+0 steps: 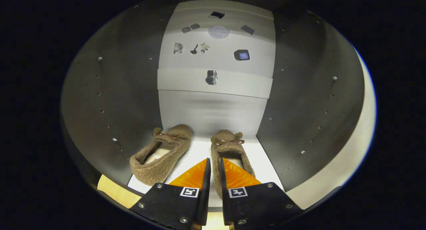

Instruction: Open the shoe cabinet door, grab the shoes and put them into the shoe cabinet, then close the shoe cabinet door.

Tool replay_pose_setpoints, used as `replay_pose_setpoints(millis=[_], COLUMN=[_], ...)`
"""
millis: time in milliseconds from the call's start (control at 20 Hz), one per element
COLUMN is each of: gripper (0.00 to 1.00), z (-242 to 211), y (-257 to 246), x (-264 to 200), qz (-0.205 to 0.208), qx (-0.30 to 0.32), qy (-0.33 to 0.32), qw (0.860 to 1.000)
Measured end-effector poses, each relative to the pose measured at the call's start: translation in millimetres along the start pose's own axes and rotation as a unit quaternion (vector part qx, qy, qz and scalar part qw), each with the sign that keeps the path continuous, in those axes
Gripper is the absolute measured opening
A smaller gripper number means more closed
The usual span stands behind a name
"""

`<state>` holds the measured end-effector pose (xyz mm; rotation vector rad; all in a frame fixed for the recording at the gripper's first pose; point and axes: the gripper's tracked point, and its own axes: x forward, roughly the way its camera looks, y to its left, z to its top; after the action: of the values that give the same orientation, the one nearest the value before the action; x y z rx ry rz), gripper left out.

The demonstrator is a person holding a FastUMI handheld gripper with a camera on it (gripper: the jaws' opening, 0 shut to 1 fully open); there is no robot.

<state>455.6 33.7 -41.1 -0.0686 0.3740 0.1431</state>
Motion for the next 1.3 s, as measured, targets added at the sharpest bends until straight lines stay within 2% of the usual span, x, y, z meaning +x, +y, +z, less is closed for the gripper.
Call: replay_pose_setpoints(millis=[600, 1300], gripper=[0.24, 0.39], z=[-4, -33], y=[-6, -48], x=[-131, -303], qz=[-0.020, -0.093], qx=[0.023, 0.047], qy=[-0.046, -0.096], qw=[0.998, 0.990])
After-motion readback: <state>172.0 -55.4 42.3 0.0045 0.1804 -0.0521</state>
